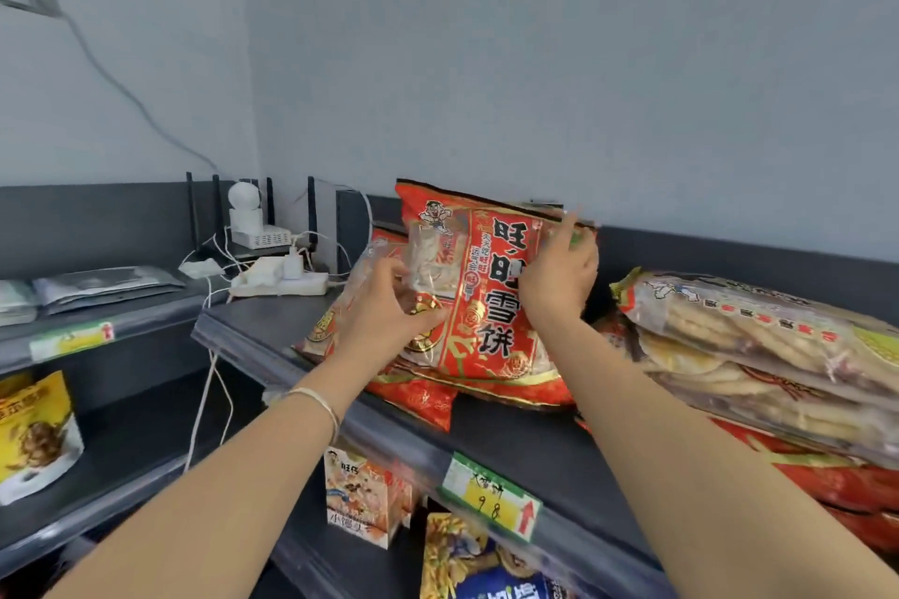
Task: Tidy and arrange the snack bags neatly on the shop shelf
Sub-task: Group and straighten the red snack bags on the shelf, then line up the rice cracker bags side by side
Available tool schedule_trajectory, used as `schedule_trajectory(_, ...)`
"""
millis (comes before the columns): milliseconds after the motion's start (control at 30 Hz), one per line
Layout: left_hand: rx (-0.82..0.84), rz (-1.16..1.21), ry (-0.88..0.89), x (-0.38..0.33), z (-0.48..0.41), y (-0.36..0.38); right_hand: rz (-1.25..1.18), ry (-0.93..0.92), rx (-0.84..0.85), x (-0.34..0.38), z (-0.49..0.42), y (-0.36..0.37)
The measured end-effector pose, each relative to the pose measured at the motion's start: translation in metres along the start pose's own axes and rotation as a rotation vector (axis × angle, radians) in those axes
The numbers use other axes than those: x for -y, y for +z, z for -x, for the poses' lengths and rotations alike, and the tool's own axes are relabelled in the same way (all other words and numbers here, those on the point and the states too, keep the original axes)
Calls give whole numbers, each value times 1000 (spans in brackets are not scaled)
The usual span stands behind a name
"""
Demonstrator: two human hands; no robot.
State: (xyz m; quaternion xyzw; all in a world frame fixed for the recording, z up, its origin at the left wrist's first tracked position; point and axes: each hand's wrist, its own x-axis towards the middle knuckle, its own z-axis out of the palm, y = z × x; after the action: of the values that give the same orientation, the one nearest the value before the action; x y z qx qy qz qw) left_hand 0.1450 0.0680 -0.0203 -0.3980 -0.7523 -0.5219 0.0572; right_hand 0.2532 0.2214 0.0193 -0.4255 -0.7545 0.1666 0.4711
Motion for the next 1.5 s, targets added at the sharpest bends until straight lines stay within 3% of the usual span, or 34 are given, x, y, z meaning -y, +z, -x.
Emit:
schedule_trajectory(167,138,-8,77,-8,2,26,-103,85,40,-22,25,20)
schedule_trajectory(400,32,-337,77,-10,19,64,-268,134,104,-34,44,7)
schedule_trajectory(533,44,-294,42,-11,21,66,-213,139,211,-25,53,-5)
schedule_trajectory(633,-69,-224,55,-18,27,60,-218,83,277,-14,61,-15)
schedule_trajectory(767,-272,-159,205,-48,37,57,-184,-63,341,2,66,-39)
schedule_trajectory(867,-315,-113,299,-76,47,61,-124,-228,320,3,64,-72)
schedule_trajectory(1033,-200,7,366,-119,62,86,-65,-349,252,-24,55,-140)
schedule_trajectory(1267,36,69,443,-190,114,150,148,-324,178,-106,51,-228)
schedule_trajectory(1500,113,20,532,-240,155,199,364,-277,159,-177,57,-297)
